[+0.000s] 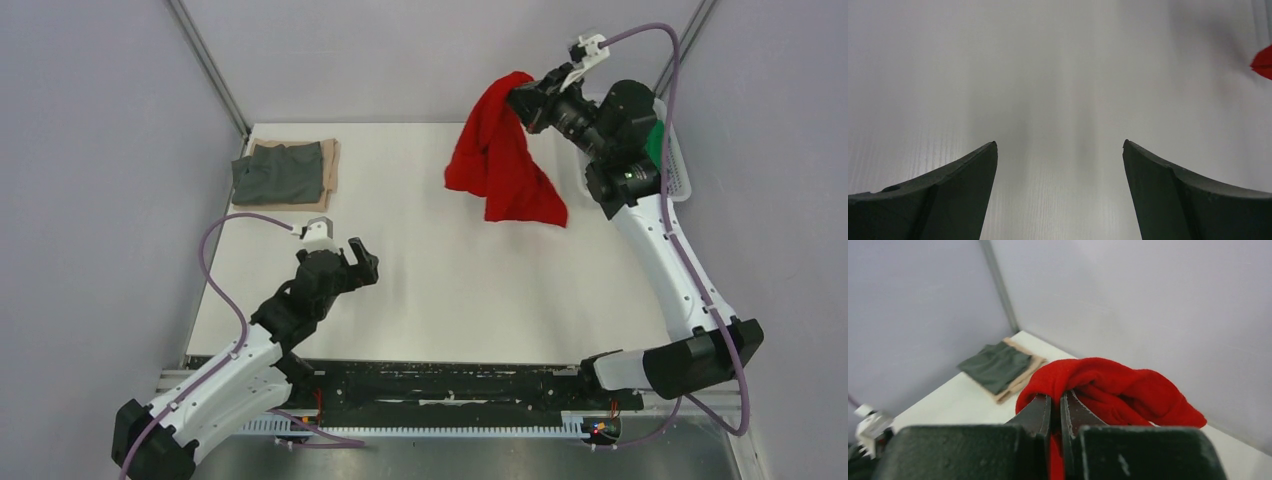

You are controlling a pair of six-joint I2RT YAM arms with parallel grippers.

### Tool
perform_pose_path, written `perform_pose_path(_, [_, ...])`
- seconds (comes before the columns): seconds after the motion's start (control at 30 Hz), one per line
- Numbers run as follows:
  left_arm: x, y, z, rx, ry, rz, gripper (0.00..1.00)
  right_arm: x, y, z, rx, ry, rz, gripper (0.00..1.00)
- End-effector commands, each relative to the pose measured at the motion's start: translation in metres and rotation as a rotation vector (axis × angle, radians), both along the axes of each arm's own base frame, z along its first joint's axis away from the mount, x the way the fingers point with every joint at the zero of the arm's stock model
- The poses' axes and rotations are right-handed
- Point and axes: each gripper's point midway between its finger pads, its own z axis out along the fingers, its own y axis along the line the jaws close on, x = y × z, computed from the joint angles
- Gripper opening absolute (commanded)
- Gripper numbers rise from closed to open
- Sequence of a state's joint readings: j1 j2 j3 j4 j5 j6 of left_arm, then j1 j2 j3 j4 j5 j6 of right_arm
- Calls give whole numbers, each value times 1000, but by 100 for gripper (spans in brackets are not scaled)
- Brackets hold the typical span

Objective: Fold and stack the t-shirts
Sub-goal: Move the tshirt to the center of the board

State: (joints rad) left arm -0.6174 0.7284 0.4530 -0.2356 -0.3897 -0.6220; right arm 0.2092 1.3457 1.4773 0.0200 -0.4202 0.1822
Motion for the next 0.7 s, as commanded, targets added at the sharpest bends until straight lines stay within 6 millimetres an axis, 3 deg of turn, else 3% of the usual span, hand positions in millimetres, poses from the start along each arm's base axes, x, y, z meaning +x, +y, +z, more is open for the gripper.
perform_pose_path(0.0, [2, 0, 27, -80, -57, 34, 100, -44, 58, 49, 18, -133, 245, 0])
perform_pose_path(0.13, [-3, 9, 37, -93, -79, 65, 100, -66, 89, 55, 22, -150, 348, 0])
perform_pose_path(0.23, [-8, 18, 41, -102, -90, 101, 100, -59, 82, 36, 10, -104, 283, 0])
perform_pose_path(0.33, [-12, 28, 45, -116, -94, 147, 100, -27, 51, -26, -44, 29, 38, 4])
perform_pose_path(0.47, [-16, 38, 44, -117, -86, 198, 100, 6, -13, -146, -188, 287, -351, 8])
perform_pose_path(0.5, [-17, 41, 43, -114, -79, 215, 100, 9, -34, -180, -235, 371, -457, 12])
perform_pose_path(0.53, [-17, 43, 41, -112, -71, 228, 100, 8, -54, -210, -286, 451, -548, 22])
perform_pose_path(0.57, [-18, 44, 37, -108, -60, 237, 100, 6, -69, -238, -333, 533, -612, 43])
perform_pose_path(0.6, [-18, 44, 34, -106, -48, 243, 100, 4, -83, -259, -374, 589, -672, 63])
perform_pose_path(0.63, [-18, 44, 30, -105, -33, 249, 100, 0, -93, -273, -411, 631, -717, 77])
perform_pose_path(0.67, [-18, 44, 25, -99, -15, 256, 100, -3, -98, -283, -438, 656, -740, 84])
